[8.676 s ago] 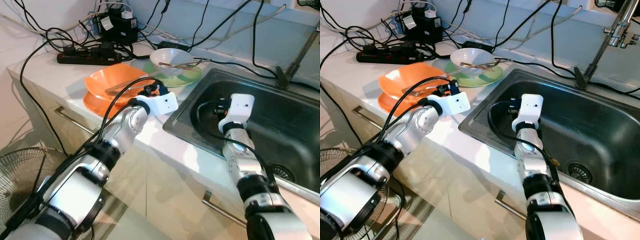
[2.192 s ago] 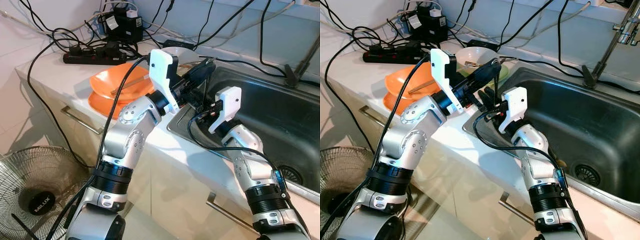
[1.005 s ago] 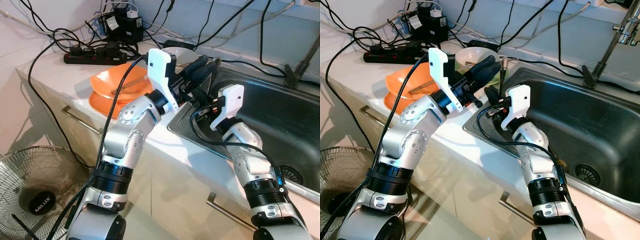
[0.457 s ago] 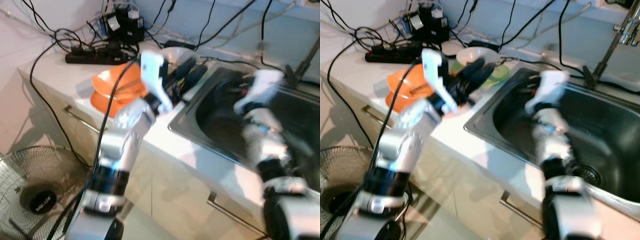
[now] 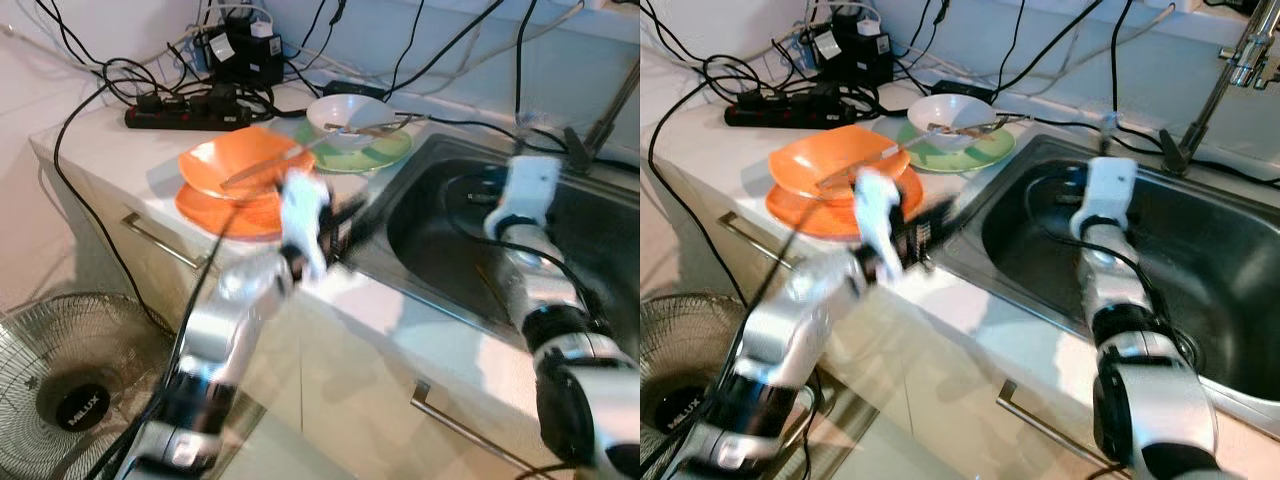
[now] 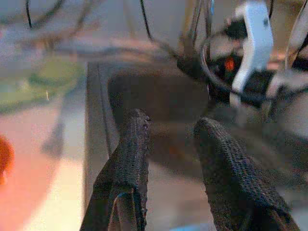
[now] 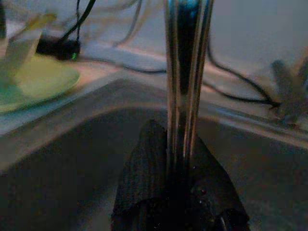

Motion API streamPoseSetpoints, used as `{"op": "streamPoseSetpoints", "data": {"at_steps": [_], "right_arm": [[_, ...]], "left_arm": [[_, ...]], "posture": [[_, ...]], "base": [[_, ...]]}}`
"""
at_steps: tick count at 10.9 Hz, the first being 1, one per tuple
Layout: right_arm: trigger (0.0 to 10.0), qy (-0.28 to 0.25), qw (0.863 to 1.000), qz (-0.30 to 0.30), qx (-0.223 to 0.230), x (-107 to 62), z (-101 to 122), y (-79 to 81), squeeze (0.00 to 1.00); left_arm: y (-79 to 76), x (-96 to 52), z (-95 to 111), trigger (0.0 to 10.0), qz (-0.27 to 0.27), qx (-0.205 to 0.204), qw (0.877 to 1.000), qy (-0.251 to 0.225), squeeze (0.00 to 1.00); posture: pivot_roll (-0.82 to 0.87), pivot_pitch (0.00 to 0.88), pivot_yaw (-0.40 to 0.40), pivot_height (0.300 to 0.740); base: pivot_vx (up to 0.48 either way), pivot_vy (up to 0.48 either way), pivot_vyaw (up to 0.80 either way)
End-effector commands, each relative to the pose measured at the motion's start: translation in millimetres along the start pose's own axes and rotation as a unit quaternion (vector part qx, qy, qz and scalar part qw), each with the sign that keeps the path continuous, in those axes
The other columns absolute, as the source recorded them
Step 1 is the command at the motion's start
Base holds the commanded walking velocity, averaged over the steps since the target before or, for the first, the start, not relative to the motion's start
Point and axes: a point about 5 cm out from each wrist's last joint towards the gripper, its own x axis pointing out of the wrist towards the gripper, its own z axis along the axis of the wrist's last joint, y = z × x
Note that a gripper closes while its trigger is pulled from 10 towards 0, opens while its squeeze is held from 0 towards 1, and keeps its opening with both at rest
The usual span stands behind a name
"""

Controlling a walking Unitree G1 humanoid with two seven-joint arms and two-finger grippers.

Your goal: Kitchen organization

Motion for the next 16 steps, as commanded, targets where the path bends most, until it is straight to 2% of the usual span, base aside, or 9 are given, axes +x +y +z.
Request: {"op": "streamPoseSetpoints", "data": {"at_steps": [1, 3, 10, 13, 14, 15, 16], "right_arm": [[10.0, 0.027, 1.0, 0.007, -0.006, 0.0, -7, 1.4, 0.0], [10.0, 0.073, 0.997, 0.021, -0.013, -2.6, -21, 10.3, 0.0], [10.0, 0.156, 0.985, 0.061, -0.034, -15.6, -54, 27.6, 0.0], [10.0, 0.169, 0.982, 0.082, -0.035, -18.1, -57, 36.1, 0.0], [10.0, 0.171, 0.981, 0.085, -0.034, -18.5, -58, 37.4, 0.22], [10.0, 0.171, 0.981, 0.089, -0.033, -19.0, -58, 39.1, 0.76], [10.0, 0.17, 0.981, 0.089, -0.032, -18.7, -58, 39.3, 0.84]], "left_arm": [[-4.2, -0.7, -4, 10.0, -0.008, 0.008, 1.0, 0.023, 0.0], [-10.2, -4.8, -16, 10.0, -0.018, 0.008, 0.998, 0.056, 0.0], [-17.4, -7.8, -22, 10.0, -0.02, 0.005, 0.997, 0.08, 0.0], [-17.2, -9.1, -23, 10.0, -0.016, 0.003, 0.996, 0.088, 0.0], [-17.0, -9.4, -23, 10.0, -0.015, 0.003, 0.996, 0.089, 0.0], [-16.7, -9.5, -23, 10.0, -0.014, 0.002, 0.996, 0.09, 0.0], [-16.4, -9.4, -22, 10.0, -0.012, 0.001, 0.996, 0.091, 0.0]], "posture": [[0.2, 0.0, -0.013, 0.74], [0.2, 0.0, -0.022, 0.74], [0.22, 0.0, -0.042, 0.74], [0.23, 0.004, -0.047, 0.74], [0.23, 0.007, -0.048, 0.74], [0.23, 0.012, -0.048, 0.74], [0.23, 0.016, -0.049, 0.74]], "base": [[0.0, 0.0, 0.0], [0.0, 0.0, 0.0], [0.0, 0.0, 0.0], [0.0, 0.0, 0.0], [0.0, 0.0, 0.0], [0.0, 0.0, 0.0], [0.0, 0.0, 0.0]]}}
